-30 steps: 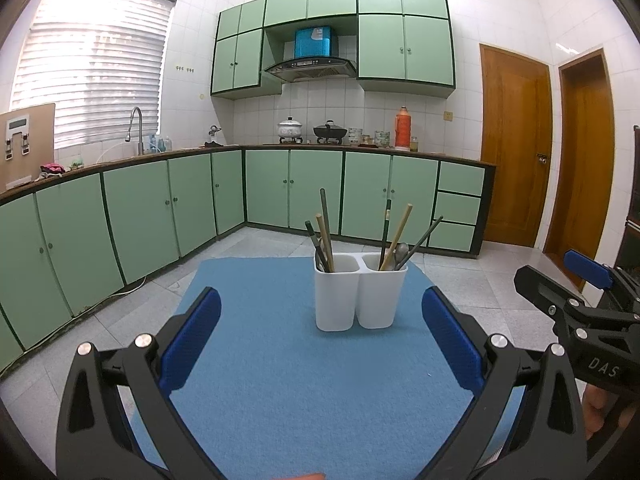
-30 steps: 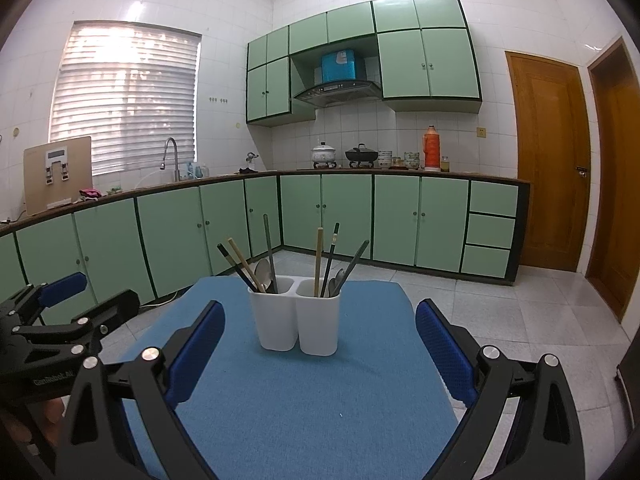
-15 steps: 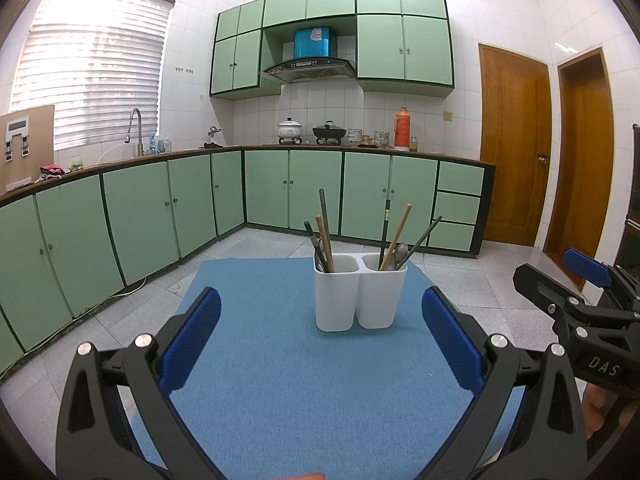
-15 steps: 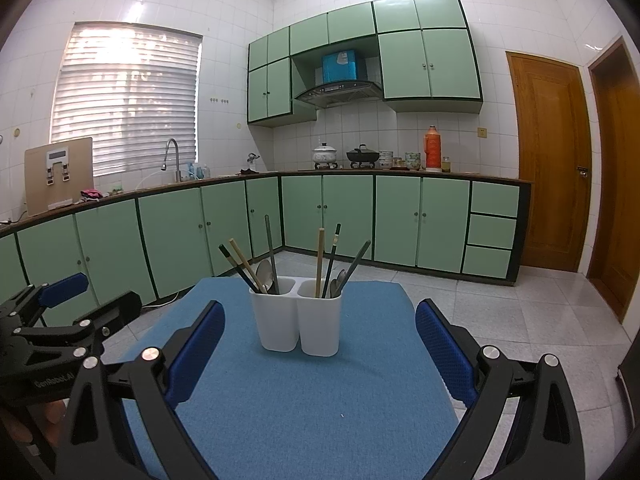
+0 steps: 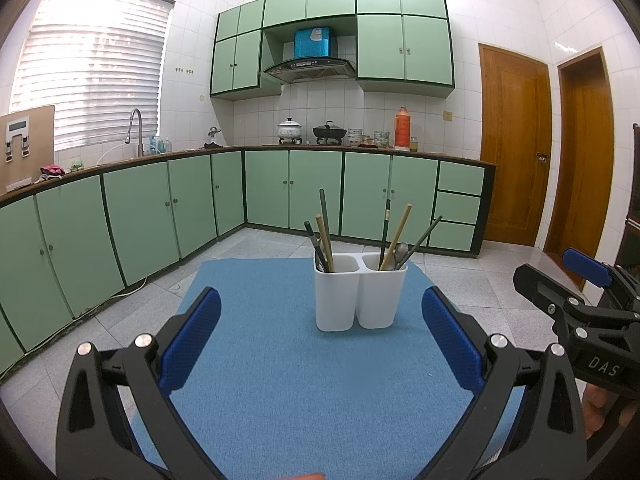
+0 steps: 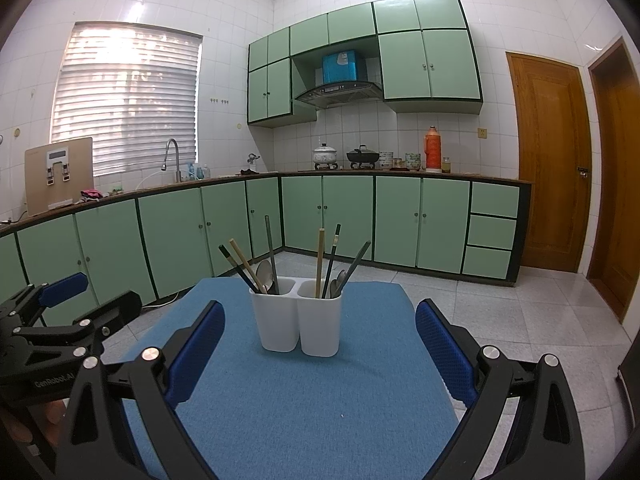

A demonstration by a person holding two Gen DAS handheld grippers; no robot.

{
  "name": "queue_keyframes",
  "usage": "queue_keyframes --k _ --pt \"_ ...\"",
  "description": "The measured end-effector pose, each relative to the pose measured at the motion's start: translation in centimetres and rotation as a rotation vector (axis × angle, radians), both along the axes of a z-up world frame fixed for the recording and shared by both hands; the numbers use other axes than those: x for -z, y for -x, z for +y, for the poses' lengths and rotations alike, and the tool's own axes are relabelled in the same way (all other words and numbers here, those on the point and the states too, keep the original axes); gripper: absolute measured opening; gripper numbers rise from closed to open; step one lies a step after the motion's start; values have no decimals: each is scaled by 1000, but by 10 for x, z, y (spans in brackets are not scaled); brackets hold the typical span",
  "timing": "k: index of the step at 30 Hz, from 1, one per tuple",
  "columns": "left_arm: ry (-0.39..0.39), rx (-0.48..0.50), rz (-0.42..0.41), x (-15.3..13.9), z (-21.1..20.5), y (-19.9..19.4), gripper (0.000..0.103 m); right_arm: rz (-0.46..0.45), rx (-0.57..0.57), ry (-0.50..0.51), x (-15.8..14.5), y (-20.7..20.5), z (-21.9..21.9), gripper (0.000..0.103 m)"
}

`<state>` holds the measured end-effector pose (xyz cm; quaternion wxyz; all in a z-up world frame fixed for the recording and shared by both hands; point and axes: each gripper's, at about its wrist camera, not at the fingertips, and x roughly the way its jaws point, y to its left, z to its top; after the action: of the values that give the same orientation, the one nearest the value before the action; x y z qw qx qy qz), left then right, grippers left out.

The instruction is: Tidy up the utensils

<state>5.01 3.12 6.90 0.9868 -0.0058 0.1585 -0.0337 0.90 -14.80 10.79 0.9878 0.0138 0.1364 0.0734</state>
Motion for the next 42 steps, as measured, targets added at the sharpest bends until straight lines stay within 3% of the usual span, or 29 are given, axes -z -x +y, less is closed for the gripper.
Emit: queue_keyframes --k 42 --pt "4 -1 -1 -3 0 2 98 1 1 2 2 0 2 94"
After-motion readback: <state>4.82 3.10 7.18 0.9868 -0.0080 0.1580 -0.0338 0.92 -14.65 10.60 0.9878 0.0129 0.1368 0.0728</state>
